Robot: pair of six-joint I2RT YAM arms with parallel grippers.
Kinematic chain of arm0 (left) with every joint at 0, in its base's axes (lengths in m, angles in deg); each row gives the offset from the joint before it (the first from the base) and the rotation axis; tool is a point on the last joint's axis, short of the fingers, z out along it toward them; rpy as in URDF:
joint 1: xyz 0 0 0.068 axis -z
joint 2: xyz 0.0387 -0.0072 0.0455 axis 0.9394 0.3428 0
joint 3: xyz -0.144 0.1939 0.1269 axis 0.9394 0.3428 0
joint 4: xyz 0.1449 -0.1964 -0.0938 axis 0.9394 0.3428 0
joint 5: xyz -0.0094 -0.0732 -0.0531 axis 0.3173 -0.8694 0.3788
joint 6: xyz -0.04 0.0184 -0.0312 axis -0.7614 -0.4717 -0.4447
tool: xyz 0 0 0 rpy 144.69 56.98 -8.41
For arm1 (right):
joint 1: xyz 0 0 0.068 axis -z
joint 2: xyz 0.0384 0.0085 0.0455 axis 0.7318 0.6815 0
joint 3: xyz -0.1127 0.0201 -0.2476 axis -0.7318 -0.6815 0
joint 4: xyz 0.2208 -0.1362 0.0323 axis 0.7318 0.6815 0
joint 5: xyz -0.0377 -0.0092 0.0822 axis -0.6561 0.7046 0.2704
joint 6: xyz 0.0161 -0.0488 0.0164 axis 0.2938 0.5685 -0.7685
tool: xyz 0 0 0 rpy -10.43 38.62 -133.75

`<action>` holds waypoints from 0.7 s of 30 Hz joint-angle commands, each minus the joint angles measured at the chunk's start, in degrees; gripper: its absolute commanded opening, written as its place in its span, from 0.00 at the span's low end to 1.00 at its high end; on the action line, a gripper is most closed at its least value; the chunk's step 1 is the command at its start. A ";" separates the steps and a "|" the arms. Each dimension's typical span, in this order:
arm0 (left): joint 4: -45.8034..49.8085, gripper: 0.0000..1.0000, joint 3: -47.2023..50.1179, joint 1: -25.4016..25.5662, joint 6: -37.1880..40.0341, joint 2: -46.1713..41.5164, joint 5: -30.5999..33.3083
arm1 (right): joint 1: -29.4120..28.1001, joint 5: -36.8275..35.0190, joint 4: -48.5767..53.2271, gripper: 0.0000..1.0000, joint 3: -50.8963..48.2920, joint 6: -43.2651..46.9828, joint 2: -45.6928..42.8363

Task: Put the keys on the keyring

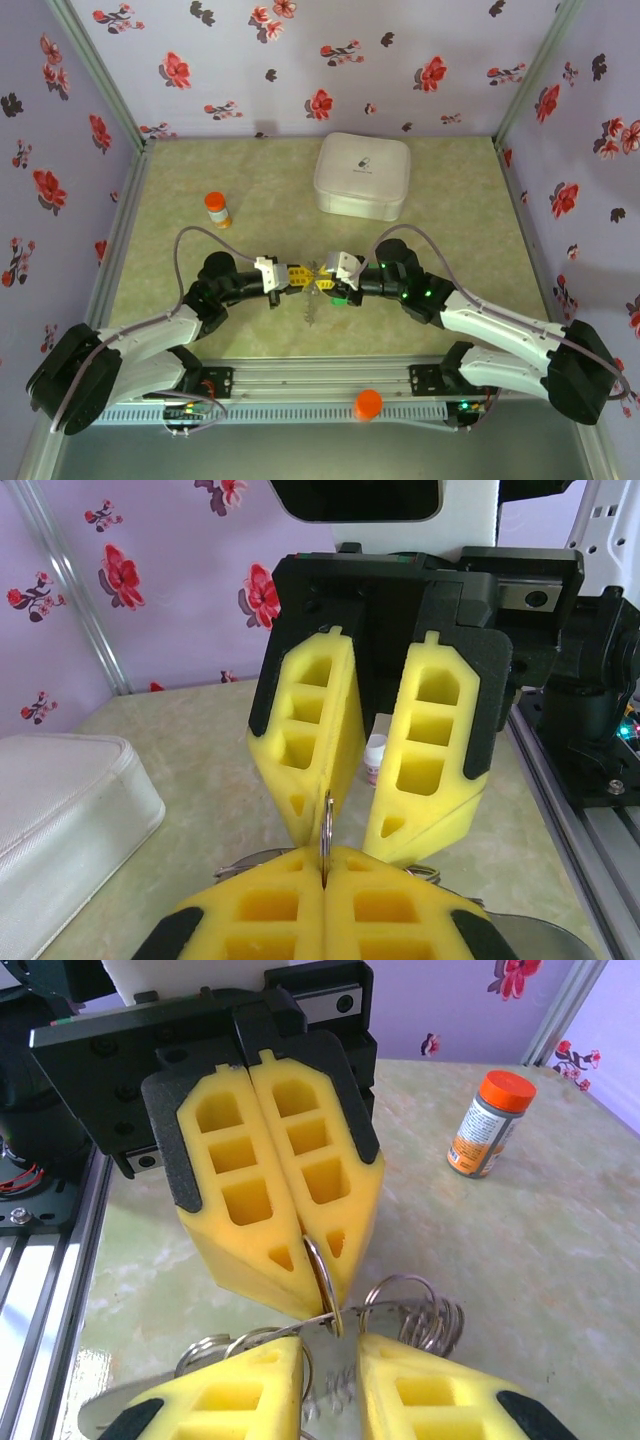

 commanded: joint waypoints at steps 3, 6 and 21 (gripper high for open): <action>-2.68 0.00 -0.20 -0.27 0.25 0.30 -2.16 | -0.15 0.94 -1.89 0.24 1.72 -0.49 -1.13; -2.15 0.00 -0.37 -0.32 0.55 0.28 -2.18 | -0.21 0.65 -1.85 0.24 1.88 -0.33 -1.37; 0.19 0.00 -1.02 -0.32 1.79 0.00 -3.07 | -0.79 1.88 -0.73 0.18 2.57 0.13 -0.98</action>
